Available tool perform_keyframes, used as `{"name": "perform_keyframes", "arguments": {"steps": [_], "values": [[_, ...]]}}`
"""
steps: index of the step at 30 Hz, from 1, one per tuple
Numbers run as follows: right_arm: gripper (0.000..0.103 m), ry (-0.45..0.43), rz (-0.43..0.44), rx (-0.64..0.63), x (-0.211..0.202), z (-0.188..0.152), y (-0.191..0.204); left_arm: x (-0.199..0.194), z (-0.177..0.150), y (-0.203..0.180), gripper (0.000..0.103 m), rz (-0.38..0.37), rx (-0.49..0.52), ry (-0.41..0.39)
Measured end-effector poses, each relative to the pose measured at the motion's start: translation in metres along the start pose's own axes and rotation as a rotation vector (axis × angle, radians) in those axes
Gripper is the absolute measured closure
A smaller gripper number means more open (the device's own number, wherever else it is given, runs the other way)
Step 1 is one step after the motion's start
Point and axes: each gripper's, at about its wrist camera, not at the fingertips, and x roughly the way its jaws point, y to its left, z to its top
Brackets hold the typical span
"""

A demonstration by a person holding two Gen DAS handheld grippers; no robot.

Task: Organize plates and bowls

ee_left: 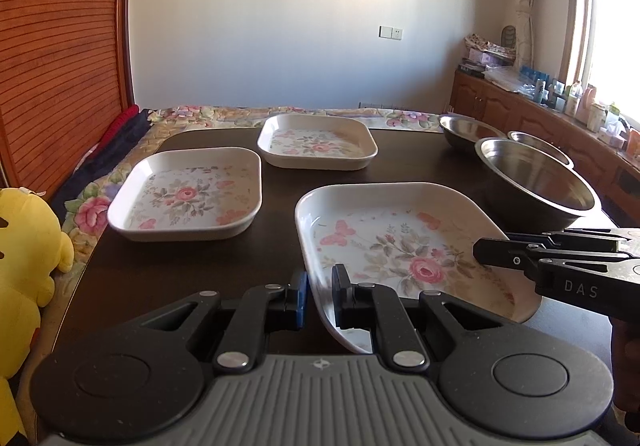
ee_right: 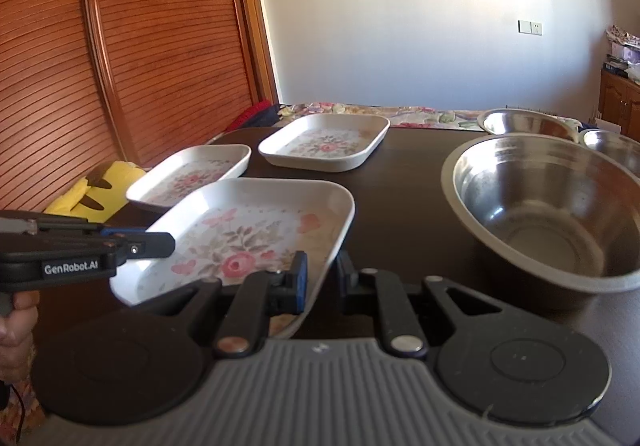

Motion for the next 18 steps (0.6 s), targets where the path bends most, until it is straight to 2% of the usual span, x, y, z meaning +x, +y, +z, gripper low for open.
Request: {"name": "perform_keyframes", "arguments": {"steps": [18], "values": [[0.086,-0.008,0.015,-0.008,-0.03,-0.027,0.008,-0.03,-0.019,-0.012,0.089,0.022,0.035,-0.004]]}}
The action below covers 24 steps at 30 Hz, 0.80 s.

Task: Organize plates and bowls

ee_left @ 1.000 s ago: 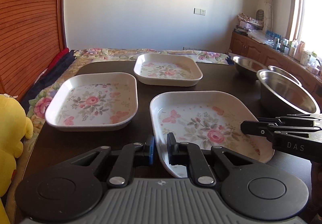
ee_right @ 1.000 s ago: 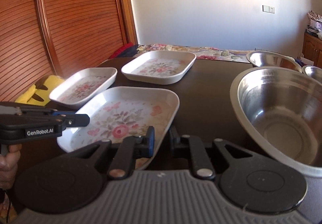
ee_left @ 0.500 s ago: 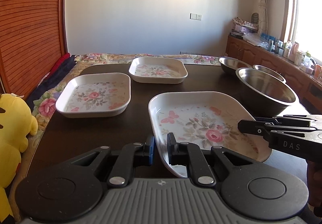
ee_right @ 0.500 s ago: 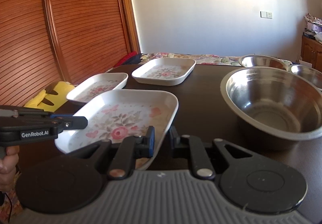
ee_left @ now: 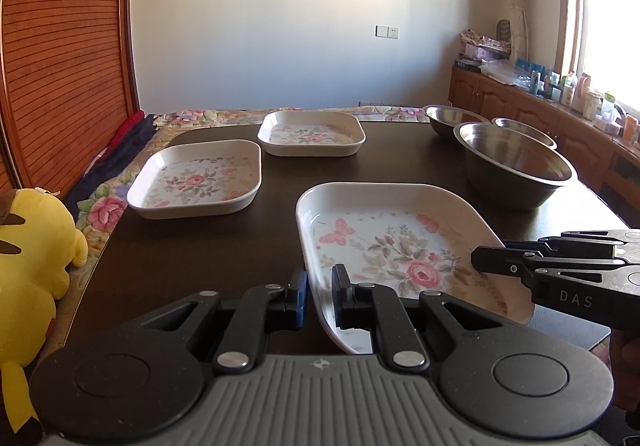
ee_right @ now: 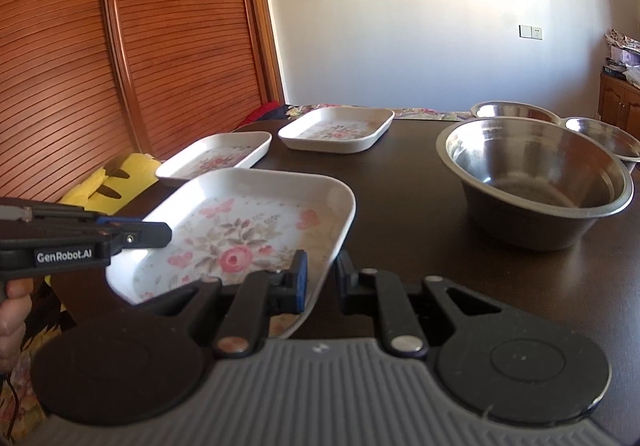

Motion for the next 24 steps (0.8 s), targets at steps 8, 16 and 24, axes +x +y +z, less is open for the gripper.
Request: {"name": "perform_keyframes", "arguments": {"steps": [8,16,24], "values": [[0.086,0.013,0.011,-0.003,-0.002,-0.01,0.004,0.001,-0.01,0.0,0.089,0.007,0.003,0.018],[0.086,0.026,0.013,-0.005,0.0,-0.015,0.005,0.009,-0.017,0.003,0.089,0.015,-0.007,0.045],[0.086,0.037,0.007,-0.014,0.001,-0.018,0.009,0.014,-0.021,0.008,0.088,0.009,-0.029,0.056]]}}
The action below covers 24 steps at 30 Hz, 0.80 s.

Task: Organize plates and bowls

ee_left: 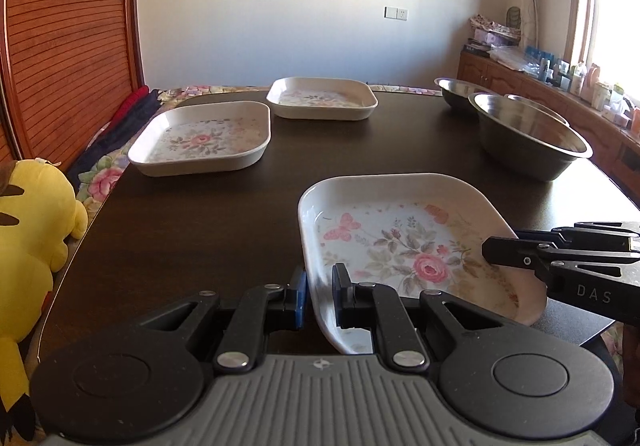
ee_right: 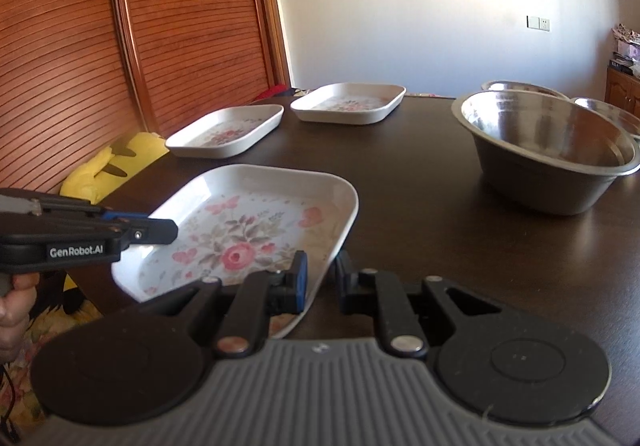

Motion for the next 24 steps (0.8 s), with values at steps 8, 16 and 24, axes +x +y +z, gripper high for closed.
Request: {"name": "perform_keyframes", "arguments": {"steps": [8,16,24], "values": [[0.085,-0.004,-0.001,0.003,-0.0003,0.0002,0.0008,0.0035,0.0006,-0.0015,0.088,0.006,0.003,-0.006],[0.085,-0.008,-0.019,-0.009,0.0018,0.0011,0.0026,0.0064,0.0028,-0.0017,0.088,0.011,0.009,-0.008],[0.085,-0.013,-0.019,-0.004,0.0016,0.0005,0.0022,0.0092,0.005,0.0016,0.079,0.018,-0.01,-0.017]]}}
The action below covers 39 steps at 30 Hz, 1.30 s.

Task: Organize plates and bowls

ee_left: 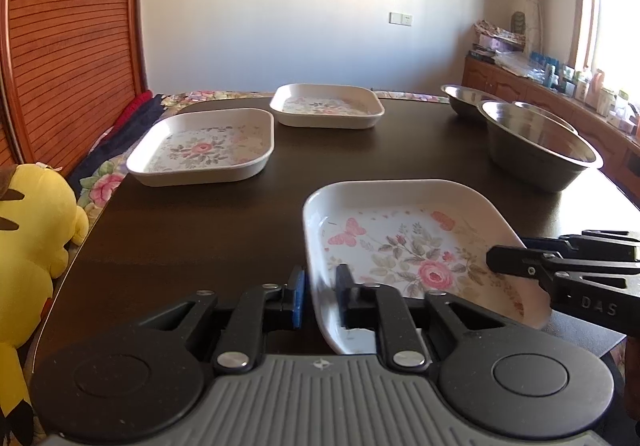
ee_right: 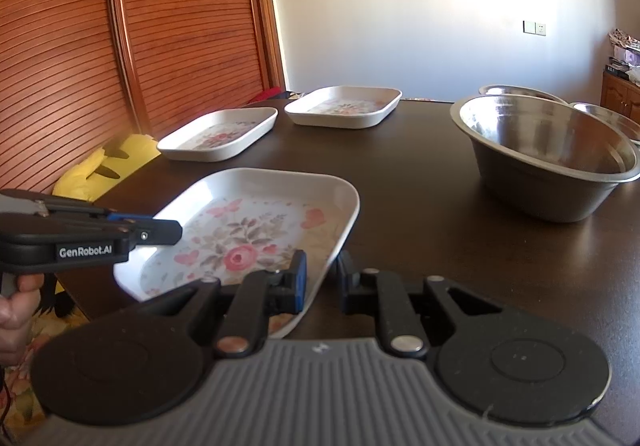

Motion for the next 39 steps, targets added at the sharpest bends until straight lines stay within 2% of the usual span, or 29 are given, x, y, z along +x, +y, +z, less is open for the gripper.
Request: {"name": "perform_keyframes", "arguments": {"steps": [2,4,8,15,25,32,39], "values": [[0.085,-0.002,0.003,0.008,0.0,0.0,-0.001,0.0,0.001,0.003,0.071,0.002,-0.008,-0.003],[0.079,-0.007,0.0,0.018,0.0,0.001,-0.003,-0.003,0.003,0.006,0.064,0.007,-0.011,-0.012],[0.072,-0.038,-0.003,0.03,-0.008,0.007,-0.01,-0.011,0.01,0.013,0.056,0.011,-0.017,-0.041],[0.072,-0.087,0.013,-0.002,-0.013,0.037,-0.012,-0.017,0.031,0.036,0.046,0.038,-0.016,-0.092],[0.071,-0.109,0.057,-0.118,0.001,0.086,0.016,-0.017,0.061,0.085,0.045,0.098,-0.004,-0.107],[0.071,-0.062,0.123,-0.099,0.028,0.103,0.036,-0.007,0.078,0.109,0.045,0.139,0.037,-0.1],[0.071,-0.023,0.155,-0.099,0.061,0.123,0.057,0.017,0.09,0.133,0.048,0.128,0.034,-0.061]]}}
